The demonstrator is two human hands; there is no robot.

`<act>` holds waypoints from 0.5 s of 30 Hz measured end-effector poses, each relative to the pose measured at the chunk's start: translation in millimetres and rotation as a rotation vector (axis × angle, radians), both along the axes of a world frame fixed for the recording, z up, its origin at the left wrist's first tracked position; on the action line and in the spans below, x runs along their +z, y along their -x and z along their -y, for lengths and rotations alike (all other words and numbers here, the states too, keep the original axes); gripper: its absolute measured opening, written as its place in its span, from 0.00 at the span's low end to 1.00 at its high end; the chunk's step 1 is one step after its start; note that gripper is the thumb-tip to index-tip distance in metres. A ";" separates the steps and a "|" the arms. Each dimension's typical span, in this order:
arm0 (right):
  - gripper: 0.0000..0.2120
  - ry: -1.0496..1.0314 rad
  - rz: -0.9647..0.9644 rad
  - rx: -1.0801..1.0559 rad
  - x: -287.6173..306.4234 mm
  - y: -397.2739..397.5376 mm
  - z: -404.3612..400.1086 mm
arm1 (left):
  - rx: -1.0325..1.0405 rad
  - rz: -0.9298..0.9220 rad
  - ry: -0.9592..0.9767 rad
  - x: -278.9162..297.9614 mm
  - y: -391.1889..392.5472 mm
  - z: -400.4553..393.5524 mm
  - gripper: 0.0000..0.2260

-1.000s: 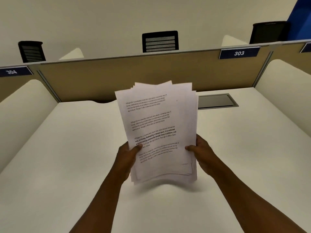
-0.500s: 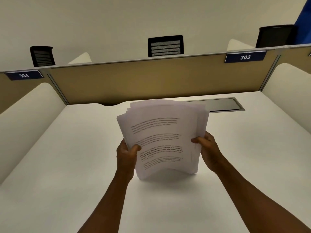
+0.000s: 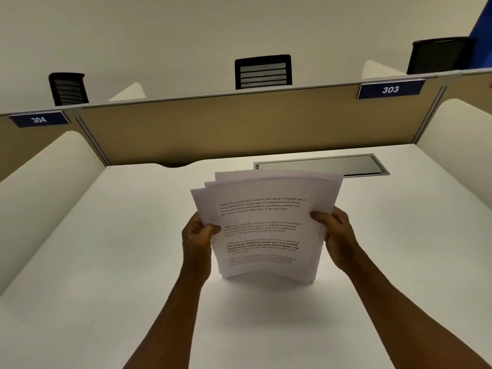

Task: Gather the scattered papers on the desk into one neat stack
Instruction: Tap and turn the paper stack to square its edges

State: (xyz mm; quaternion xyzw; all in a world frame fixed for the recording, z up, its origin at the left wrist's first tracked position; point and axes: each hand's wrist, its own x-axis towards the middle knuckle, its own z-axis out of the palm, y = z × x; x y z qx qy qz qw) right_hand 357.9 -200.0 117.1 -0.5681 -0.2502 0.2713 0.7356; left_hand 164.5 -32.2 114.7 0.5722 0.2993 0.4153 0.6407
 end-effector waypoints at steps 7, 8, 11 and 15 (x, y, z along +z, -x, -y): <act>0.14 -0.019 0.072 -0.081 -5.5 15.0 -2.8 | -0.053 -0.010 -0.033 -3.1 -3.5 7.0 0.20; 0.15 -0.024 0.073 -0.105 -4.2 16.1 -5.2 | -0.052 -0.015 -0.042 -3.2 -4.9 8.0 0.21; 0.15 -0.014 0.096 -0.111 -0.2 18.9 -11.0 | -0.056 -0.033 -0.047 -3.7 -7.5 7.1 0.18; 0.15 -0.006 0.133 -0.112 1.6 15.0 -11.2 | -0.037 0.009 -0.046 2.0 -7.9 2.7 0.17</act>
